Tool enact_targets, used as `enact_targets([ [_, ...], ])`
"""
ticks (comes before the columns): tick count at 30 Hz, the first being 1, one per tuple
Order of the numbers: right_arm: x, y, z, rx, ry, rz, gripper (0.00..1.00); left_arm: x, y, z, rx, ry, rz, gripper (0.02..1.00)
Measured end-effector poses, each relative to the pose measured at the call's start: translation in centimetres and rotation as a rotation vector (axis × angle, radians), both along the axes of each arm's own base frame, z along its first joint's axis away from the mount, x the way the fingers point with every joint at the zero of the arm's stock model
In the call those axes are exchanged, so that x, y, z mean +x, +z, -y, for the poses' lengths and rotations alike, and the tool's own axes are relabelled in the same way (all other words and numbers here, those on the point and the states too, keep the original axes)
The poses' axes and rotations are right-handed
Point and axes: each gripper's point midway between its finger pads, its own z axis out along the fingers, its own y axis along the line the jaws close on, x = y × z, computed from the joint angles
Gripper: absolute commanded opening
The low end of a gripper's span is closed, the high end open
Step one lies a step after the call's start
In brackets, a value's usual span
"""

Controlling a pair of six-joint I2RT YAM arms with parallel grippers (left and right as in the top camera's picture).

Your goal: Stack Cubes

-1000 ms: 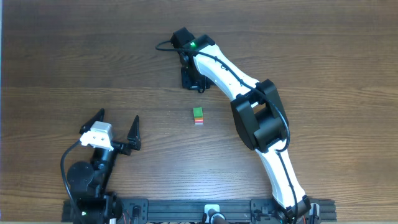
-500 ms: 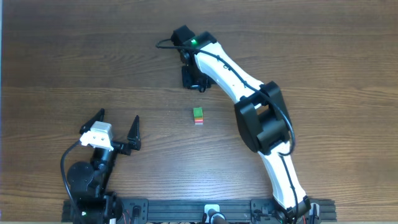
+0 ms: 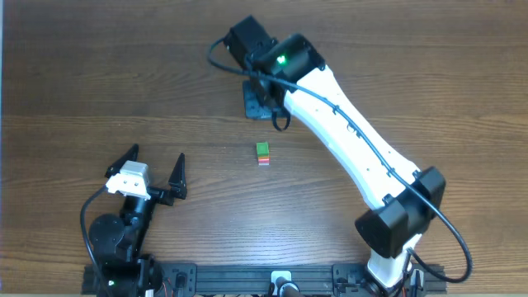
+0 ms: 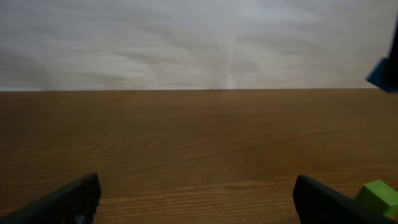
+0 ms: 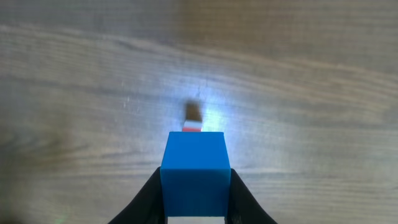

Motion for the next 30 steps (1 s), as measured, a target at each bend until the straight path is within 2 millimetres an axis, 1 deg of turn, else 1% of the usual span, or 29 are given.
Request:
enact_targets([
  [2, -1.2, -0.8, 0.0, -0.016, -0.002, -0.023, 0.139, 0.0, 0.0, 0.0, 0.0, 0.0, 0.0, 0.998],
  [4, -2.2, -2.3, -0.1, -0.034, -0.005, -0.051, 0.134, 0.0, 0.0, 0.0, 0.0, 0.0, 0.0, 0.998],
  [7, -3.2, -4.6, -0.7, -0.044, -0.004, -0.079, 0.132, 0.0, 0.0, 0.0, 0.0, 0.0, 0.0, 1.0],
  [10, -3.8, -6.0, -1.5, -0.029, 0.006, -0.094, 0.13, 0.0, 0.0, 0.0, 0.0, 0.0, 0.0, 0.996],
  [14, -4.1, -6.7, -2.3, -0.001, 0.006, -0.104, 0.128, 0.0, 0.0, 0.0, 0.0, 0.0, 0.0, 0.996],
  [23, -4.9, -7.9, -1.7, -0.019, -0.006, -0.142, 0.123, 0.0, 0.0, 0.0, 0.0, 0.0, 0.0, 0.998],
  [30, -5.2, -8.2, -1.5, -0.026, -0.01, -0.154, 0.126, 0.0, 0.0, 0.0, 0.0, 0.0, 0.0, 0.996],
])
